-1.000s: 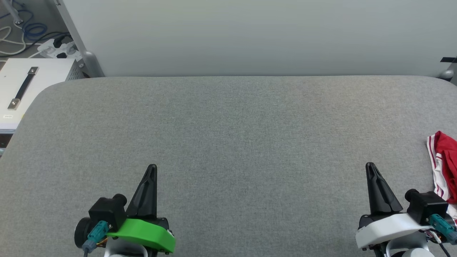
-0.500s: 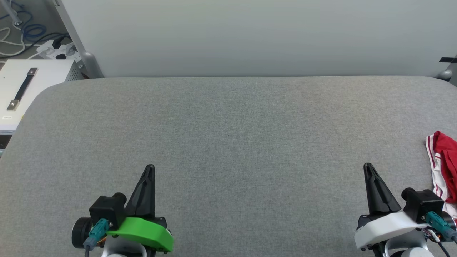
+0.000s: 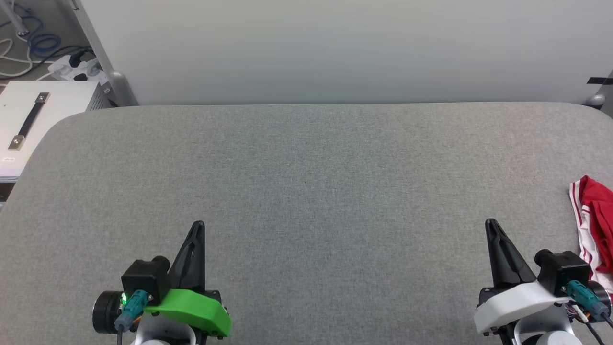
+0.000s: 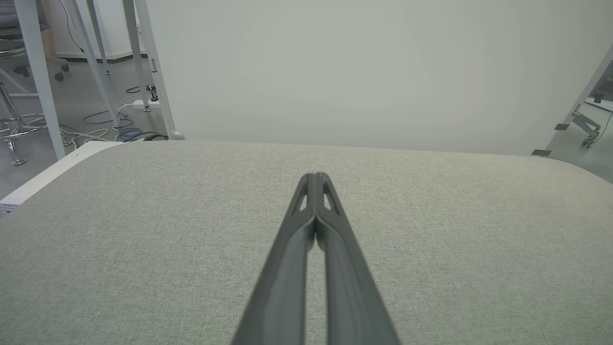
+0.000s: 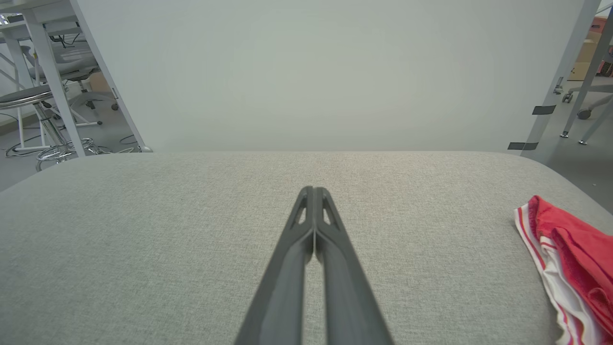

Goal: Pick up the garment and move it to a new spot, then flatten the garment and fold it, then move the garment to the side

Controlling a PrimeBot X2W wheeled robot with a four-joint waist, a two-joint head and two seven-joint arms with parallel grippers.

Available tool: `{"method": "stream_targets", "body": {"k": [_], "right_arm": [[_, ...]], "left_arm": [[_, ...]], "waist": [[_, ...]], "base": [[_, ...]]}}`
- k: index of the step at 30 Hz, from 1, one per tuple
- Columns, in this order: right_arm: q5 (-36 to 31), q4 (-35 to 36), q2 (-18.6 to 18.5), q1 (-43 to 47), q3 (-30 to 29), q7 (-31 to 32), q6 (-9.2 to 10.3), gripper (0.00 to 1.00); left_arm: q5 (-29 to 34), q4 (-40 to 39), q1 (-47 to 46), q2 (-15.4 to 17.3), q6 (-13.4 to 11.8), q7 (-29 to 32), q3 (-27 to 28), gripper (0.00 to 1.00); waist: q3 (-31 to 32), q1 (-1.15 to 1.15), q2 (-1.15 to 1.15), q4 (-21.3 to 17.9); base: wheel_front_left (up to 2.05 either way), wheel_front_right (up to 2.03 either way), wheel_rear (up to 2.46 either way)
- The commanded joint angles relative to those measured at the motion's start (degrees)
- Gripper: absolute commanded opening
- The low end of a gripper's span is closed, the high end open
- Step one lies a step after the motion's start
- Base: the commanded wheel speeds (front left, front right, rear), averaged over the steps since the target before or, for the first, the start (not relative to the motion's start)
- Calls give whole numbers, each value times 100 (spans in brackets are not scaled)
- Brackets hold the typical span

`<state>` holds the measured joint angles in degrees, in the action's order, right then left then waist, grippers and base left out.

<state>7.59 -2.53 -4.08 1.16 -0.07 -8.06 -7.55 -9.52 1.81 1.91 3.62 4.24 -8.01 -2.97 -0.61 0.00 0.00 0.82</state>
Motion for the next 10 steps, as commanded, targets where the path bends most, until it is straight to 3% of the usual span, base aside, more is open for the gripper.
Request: {"method": "stream_targets", "body": {"k": [1, 10], "right_arm": [[-81, 47, 19, -45, 2, 32, 3, 0], [-173, 75, 33, -54, 3, 137, 4, 0]], "left_arm": [[93, -25, -86, -30, -36, 31, 37, 0], [209, -46, -100, -36, -89, 135, 72, 0]], "waist": [[1, 0, 0, -1], [9, 0, 0, -12]], "base": [[0, 0, 0], [0, 0, 0]]}}
